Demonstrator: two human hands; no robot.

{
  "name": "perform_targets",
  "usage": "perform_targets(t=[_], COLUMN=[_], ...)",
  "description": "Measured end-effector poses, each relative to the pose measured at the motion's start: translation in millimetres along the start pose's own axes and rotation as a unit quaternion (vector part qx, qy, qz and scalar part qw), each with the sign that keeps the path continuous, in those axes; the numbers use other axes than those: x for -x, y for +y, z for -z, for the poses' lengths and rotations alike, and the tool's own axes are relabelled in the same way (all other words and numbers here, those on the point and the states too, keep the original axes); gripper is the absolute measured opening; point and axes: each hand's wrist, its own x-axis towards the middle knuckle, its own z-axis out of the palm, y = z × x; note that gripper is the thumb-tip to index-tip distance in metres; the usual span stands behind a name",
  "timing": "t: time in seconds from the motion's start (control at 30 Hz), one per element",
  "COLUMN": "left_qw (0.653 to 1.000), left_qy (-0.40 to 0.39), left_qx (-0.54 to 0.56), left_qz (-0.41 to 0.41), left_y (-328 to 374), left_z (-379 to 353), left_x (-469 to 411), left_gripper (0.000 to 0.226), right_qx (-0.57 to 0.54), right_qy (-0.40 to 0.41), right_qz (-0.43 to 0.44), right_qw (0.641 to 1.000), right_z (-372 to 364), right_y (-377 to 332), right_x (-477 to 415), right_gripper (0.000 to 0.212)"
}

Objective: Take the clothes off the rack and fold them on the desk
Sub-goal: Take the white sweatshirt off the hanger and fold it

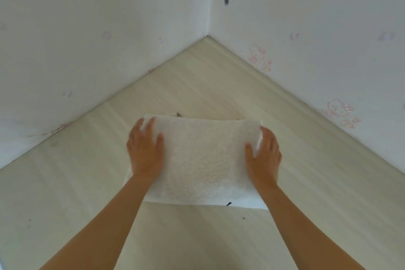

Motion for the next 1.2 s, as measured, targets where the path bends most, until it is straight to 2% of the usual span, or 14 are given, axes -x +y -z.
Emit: perform_targets(t=[0.07,0.1,0.17,0.23,0.4,0.53,0.63,0.73,0.8,0.87,0.97,1.07,1.2], left_qw=[0.979,0.961,0.941,0.942,0.954,0.969,0.977,0.976,0.976,0.966,0.938,0.93,0.938], left_qy=[-0.086,-0.143,-0.218,-0.233,-0.21,-0.166,-0.095,-0.077,-0.064,-0.055,-0.086,-0.13,-0.172], left_qx=[-0.089,-0.135,-0.197,-0.216,-0.2,-0.133,-0.054,-0.034,-0.014,0.023,0.087,0.128,0.167], left_qz=[-0.161,-0.193,-0.169,-0.106,0.072,0.124,0.181,0.199,0.209,0.251,0.325,0.319,0.251], left_y=[17.1,19.9,12.8,3.9,7.4,1.2,-5.3,-11.4,-12.3,-13.7,-22.7,-35.2,-42.4], left_z=[-11.8,-19.8,-32.7,-39.2,-37.2,-24.8,-16.2,-9.1,-4.2,1.0,7.7,13.2,21.3], left_x=[5.9,8.5,10.2,3.8,-6.5,-6.6,1.5,11.7,17.3,22.5,25.5,23.5,22.4], left_gripper=[0.055,0.059,0.068,0.071,0.08,0.074,0.068,0.066,0.072,0.082,0.086,0.078,0.07], right_qx=[0.085,0.126,0.193,0.207,0.211,0.18,0.108,0.035,-0.021,-0.107,-0.172,-0.196,-0.216], right_qy=[-0.079,-0.141,-0.22,-0.23,-0.199,-0.155,-0.148,-0.14,-0.125,-0.111,-0.141,-0.142,-0.07], right_qz=[0.155,0.19,0.193,0.153,0.087,0.023,-0.065,-0.132,-0.185,-0.263,-0.326,-0.341,-0.333], right_qw=[0.981,0.963,0.937,0.938,0.953,0.971,0.981,0.981,0.975,0.952,0.919,0.909,0.915], right_z=[-13.7,-23.0,-38.5,-45.5,-50.8,-42.2,-31.7,-21.7,-18.1,-12.9,-7.4,-4.1,8.6], right_y=[-17.6,-20.3,-7.7,8.8,8.3,5.6,9.1,8.6,9.4,10.6,16.7,23.6,25.1], right_x=[1.0,2.9,2.2,-8.2,-20.7,-16.1,-12.5,-12.0,-11.5,-8.2,-0.3,16.7,59.3], right_gripper=[0.054,0.054,0.058,0.064,0.07,0.073,0.077,0.08,0.086,0.095,0.083,0.08,0.076])
